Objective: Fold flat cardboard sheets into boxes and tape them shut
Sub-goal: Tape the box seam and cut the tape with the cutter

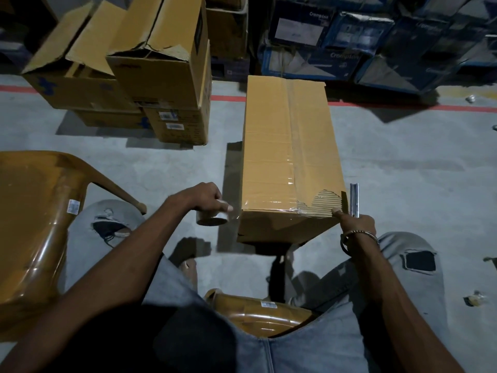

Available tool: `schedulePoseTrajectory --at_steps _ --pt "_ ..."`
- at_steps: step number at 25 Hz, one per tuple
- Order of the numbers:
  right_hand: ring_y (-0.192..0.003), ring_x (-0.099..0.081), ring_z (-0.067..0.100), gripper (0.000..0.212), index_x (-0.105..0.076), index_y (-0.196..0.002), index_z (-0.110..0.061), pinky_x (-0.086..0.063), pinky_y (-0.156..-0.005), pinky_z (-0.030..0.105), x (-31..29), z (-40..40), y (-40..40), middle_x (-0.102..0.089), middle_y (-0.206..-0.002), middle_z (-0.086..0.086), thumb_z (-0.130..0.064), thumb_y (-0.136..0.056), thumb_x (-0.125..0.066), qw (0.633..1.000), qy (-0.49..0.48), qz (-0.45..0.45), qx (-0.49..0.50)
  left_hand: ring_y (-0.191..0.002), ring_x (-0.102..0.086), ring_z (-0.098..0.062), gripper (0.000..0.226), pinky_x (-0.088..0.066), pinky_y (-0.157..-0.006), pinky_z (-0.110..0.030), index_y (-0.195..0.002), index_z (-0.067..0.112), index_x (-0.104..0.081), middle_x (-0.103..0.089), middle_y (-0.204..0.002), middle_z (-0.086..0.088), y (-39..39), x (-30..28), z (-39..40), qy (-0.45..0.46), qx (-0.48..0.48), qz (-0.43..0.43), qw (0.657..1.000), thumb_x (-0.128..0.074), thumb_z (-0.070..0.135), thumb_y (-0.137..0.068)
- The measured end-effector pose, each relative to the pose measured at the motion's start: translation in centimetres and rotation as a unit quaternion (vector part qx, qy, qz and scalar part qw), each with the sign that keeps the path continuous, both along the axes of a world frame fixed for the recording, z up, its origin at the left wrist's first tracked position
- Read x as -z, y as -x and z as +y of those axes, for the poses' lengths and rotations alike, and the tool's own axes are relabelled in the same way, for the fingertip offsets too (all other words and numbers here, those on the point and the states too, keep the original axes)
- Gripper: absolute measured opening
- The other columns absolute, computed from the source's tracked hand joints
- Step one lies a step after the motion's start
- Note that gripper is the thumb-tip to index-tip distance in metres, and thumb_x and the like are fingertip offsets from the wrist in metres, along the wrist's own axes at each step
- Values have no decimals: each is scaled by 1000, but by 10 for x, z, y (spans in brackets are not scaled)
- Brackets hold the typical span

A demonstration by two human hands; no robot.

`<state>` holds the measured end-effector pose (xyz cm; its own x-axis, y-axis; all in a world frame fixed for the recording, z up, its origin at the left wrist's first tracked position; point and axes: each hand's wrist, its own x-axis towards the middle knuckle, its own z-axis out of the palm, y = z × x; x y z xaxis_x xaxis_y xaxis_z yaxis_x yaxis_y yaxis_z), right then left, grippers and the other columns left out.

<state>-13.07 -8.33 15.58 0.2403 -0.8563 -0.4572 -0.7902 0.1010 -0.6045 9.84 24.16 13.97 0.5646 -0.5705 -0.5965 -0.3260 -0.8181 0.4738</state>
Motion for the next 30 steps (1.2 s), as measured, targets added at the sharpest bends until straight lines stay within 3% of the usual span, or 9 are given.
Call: schedulePoseTrajectory --at_steps 5,9,11,14,16,20,24,28,30 --pt "-111 -62 42 60 -58 -130 -2 -49 -88 43 -30 27 -1 -66 -123 24 -37 -88 -80 994 105 -17 -31 -83 -65 -18 53 -49 -71 -34 -87 15 -78 -75 -92 -7 -8 -12 7 -14 10 18 1000 -73 67 -84" --pt "-85 -61 27 40 -61 -113 -12 -40 -67 30 -41 91 -9 -65 -95 5 -42 -91 -77 985 56 -105 -127 -91 -65 -18 28 -49 -71 -31 -97 19 -76 -72 -102 -3 -11 -17 8 -14 29 31 999 -71 46 -93" --pt "-86 -65 22 37 -60 -113 -19 -48 -65 31 -29 127 -16 -65 -91 -3 -44 -90 -76 975 36 -113 -187 -94 -66 -20 24 -50 -73 -33 -97 19 -75 -72 -103 -3 -11 -19 7 -27 35 28 999 -71 42 -93" --pt "-96 -68 26 57 -56 -131 -26 -58 -80 42 -10 159 -29 -68 -103 -2 -59 -87 -73 963 73 -86 -245 -99 -67 -23 25 -55 -87 -41 -100 17 -76 -73 -105 -3 -10 -22 6 -36 36 36 998 -72 40 -92" --pt "-100 -68 31 67 -48 -134 -29 -56 -78 41 -2 167 -35 -71 -112 2 -69 -84 -70 959 116 -55 -251 -99 -67 -23 28 -55 -88 -42 -101 16 -76 -73 -103 -2 -11 -22 8 -36 34 38 998 -72 42 -92" --pt "-94 -71 35 71 -39 -126 -34 -58 -71 41 5 170 -35 -72 -116 1 -76 -78 -70 953 157 -53 -252 -83 -62 -20 34 -46 -71 -33 -89 15 -78 -73 -89 -4 -7 -17 5 -30 19 23 999 -76 49 -89" --pt "-91 -68 35 70 -37 -124 -36 -55 -72 41 5 169 -39 -63 -100 -5 -74 -77 -73 964 114 -51 -233 -79 -64 -20 40 -45 -65 -30 -87 11 -79 -72 -83 -4 -1 -11 2 -62 9 4 998 -79 52 -85" --pt "-95 -65 33 70 -37 -126 -33 -54 -78 43 2 168 -41 -56 -102 -5 -63 -79 -79 969 71 -64 -228 -76 -66 -20 52 -47 -67 -32 -77 13 -73 -69 -74 0 -3 -14 11 -86 23 -51 995 -79 65 -79" --pt "-98 -62 29 66 -42 -128 -29 -51 -80 40 -2 163 -41 -57 -103 -4 -57 -81 -80 971 48 -69 -224 -83 -65 -22 47 -46 -69 -31 -86 15 -73 -70 -83 -1 -6 -17 13 -79 28 -51 995 -80 61 -81"
